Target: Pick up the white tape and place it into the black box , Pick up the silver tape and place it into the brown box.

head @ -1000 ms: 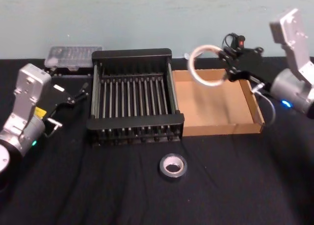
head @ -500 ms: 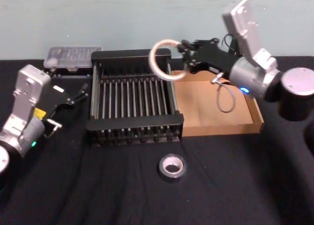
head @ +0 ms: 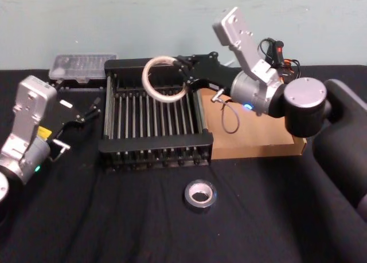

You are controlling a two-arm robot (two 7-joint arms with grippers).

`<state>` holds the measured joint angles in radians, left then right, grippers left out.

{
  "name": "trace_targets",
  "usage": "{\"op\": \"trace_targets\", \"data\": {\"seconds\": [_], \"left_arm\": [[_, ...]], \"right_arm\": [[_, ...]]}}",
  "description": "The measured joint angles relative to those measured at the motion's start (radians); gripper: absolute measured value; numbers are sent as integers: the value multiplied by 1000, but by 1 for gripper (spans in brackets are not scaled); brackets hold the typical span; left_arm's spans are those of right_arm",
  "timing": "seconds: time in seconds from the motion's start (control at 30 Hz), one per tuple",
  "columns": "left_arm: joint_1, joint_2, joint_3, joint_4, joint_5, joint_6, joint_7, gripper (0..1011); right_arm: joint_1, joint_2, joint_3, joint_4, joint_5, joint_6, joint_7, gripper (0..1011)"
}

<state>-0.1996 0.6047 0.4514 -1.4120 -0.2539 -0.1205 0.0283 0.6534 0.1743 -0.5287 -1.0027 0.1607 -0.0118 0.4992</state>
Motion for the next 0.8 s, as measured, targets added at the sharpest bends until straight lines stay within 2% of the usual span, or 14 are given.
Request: {"op": "trace_targets", "data": {"seconds": [0.27,0.57,0.7,0.8], "left_arm": [[0,0,0,0,0,0,0,1001],[0,0,0,0,0,0,0,1001],[0,0,0,0,0,0,0,1001],[0,0,0,0,0,0,0,1001]], "right_arm": [[19,-31,-15,67,-24,-7,-8,90],[18,-28,-13,59,-22,-7,-8,90],[17,-27,-13,57,-21,-7,-8,161],[16,-26,-12,55,-20,-6,-8,270]]}}
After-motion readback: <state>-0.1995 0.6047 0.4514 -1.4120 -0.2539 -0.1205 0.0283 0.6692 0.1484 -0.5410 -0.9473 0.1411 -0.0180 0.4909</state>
